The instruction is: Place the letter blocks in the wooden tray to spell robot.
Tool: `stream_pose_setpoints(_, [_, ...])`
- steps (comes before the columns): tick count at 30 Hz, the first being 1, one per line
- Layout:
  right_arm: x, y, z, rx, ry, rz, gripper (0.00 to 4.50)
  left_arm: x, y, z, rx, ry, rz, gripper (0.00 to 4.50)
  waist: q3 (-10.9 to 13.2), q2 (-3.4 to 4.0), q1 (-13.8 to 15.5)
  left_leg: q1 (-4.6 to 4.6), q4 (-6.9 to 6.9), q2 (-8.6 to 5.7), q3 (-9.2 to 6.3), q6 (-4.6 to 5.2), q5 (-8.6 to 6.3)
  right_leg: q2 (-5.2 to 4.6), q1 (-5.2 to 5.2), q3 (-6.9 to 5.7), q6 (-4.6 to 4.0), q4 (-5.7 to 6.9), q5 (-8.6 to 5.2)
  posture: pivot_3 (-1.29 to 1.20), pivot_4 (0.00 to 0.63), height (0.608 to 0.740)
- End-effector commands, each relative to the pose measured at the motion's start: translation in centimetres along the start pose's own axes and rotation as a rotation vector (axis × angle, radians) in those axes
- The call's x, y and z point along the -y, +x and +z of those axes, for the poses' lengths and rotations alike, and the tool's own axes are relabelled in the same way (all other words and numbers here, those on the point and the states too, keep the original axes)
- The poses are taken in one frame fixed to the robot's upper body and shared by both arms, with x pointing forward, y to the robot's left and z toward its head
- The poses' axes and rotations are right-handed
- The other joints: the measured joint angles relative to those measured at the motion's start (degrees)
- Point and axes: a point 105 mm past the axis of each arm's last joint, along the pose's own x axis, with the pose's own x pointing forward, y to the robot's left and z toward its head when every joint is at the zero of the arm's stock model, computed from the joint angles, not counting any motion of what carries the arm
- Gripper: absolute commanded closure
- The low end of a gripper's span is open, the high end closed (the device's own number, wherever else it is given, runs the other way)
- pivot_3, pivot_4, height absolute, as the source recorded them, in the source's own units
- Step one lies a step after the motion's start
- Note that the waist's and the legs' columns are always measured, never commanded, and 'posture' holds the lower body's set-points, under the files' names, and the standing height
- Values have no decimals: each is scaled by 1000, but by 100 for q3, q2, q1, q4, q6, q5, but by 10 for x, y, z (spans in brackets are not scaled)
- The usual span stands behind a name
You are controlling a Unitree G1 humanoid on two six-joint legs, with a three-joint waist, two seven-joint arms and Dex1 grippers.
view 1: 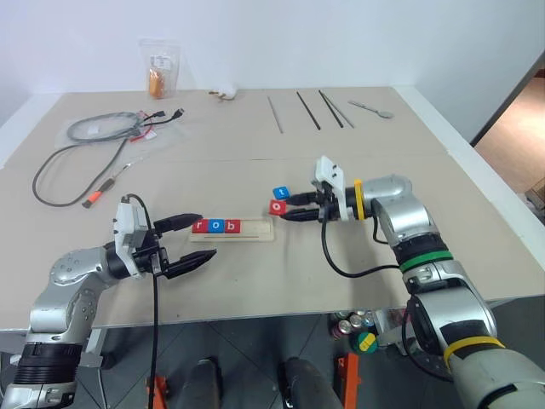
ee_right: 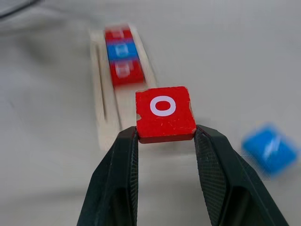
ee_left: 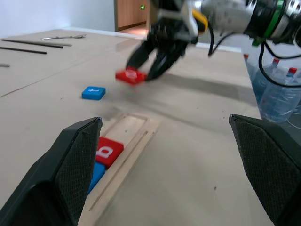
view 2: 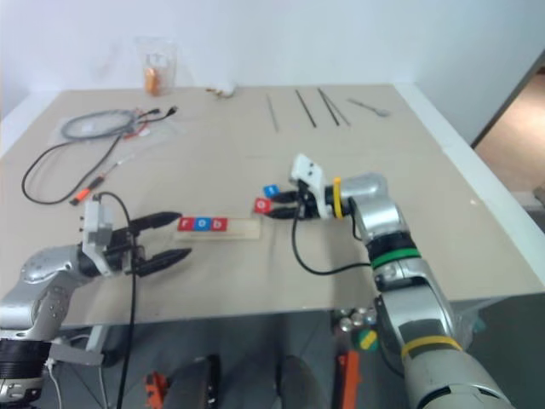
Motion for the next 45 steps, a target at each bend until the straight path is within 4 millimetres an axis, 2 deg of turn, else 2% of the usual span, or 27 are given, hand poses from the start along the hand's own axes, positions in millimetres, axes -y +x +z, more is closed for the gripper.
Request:
stream_pose_setpoints(1, [-9, 12, 11, -11, -51, 71, 3359, -5, -5, 9, 21, 37, 23, 0, 0, 0, 1, 0, 0, 0, 0, 0, 0, -1, 1, 0, 0, -1, 0, 0, 150, 740])
stream_pose_setpoints(4, [-15, 23, 4, -65, -65, 108, 3359, -5, -4, 9, 25, 39, 26, 0, 0, 0, 6, -5, 0, 0, 0, 0, 0, -1, -4, 0, -1, -1, 0, 0, 150, 740])
stream_pose_setpoints(8, [-12, 37, -12, -162, -43, 94, 3359, -2, -6, 7, 26, 37, 32, 0, 0, 0, 2, -4, 1, 0, 1, 0, 0, -1, -3, -1, -2, -1, 1, 0, 150, 740])
stream_pose_setpoints(18, [-8, 49, 0, -168, -73, 122, 3359, 3, -7, 6, 35, 32, 53, 0, 0, 0, -1, -4, -2, 2, 1, 0, 0, 0, -6, -2, -4, 0, 2, 0, 150, 740])
stream_pose_setpoints(45, [-7, 58, 4, -199, -114, 155, 3359, 11, 1, 3, 68, 14, 60, 0, 0, 0, -2, -5, -3, 2, 1, 0, 0, 0, -8, -2, -5, 0, 2, 0, 150, 740])
